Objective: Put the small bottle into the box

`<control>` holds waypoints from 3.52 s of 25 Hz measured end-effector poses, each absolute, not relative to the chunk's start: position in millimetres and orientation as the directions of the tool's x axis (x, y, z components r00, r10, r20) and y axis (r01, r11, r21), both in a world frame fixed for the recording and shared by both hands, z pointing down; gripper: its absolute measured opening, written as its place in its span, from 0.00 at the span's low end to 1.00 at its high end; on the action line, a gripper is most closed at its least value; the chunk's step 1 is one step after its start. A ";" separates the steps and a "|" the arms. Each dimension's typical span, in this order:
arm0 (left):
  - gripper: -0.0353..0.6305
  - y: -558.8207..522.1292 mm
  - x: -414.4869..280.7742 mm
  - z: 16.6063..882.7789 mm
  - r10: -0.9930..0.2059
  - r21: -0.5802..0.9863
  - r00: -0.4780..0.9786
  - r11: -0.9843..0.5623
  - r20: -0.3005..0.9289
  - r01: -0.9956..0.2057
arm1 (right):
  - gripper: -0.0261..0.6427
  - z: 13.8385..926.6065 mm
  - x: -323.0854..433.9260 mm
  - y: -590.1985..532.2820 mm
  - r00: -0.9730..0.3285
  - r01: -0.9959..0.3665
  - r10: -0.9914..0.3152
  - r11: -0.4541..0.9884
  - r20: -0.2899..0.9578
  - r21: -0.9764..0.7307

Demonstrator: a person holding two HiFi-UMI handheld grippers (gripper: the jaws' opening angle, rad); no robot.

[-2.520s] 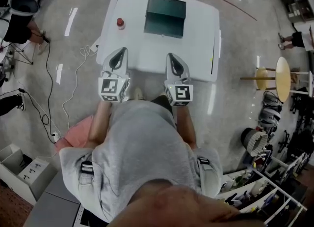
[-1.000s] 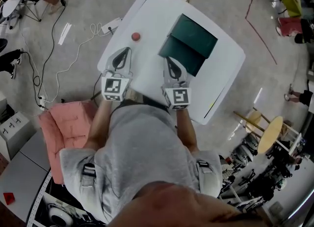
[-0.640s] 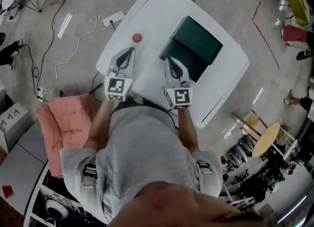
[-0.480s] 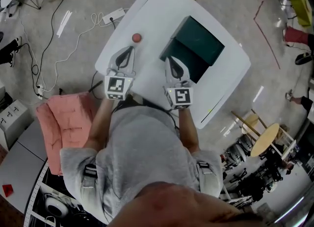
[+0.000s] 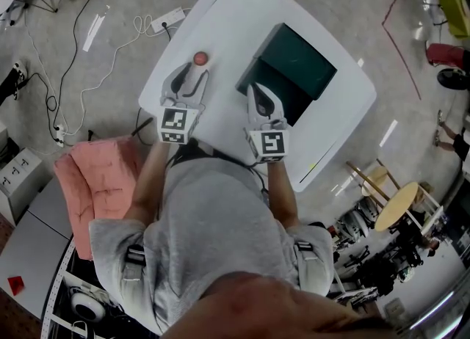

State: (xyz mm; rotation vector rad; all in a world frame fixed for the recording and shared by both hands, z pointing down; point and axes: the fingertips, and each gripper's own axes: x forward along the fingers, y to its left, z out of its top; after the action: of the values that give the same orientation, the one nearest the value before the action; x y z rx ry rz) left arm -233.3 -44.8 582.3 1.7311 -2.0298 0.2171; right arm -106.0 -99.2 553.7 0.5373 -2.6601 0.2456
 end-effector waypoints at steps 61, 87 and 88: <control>0.27 -60.1 -187.7 535.3 -0.920 0.099 -0.009 0.052 0.393 -0.994 | 0.04 503.2 -13.3 -95.8 -0.758 -0.612 -0.564 0.789 0.327 -0.059; 0.27 -88.5 -92.2 503.0 -0.925 0.071 0.198 -0.184 0.326 -0.980 | 0.04 494.0 72.2 -81.0 -0.629 -0.763 -0.721 0.644 0.290 -0.056; 0.27 -89.8 -87.8 502.4 -0.922 0.073 0.209 -0.196 0.327 -0.978 | 0.04 494.3 75.5 -80.5 -0.623 -0.769 -0.727 0.637 0.290 -0.055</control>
State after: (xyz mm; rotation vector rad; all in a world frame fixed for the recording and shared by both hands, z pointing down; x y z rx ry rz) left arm -87.8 -89.8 502.4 2.2219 -1.7983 0.3069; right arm 75.5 -80.5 494.3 1.2177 -2.6186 0.2541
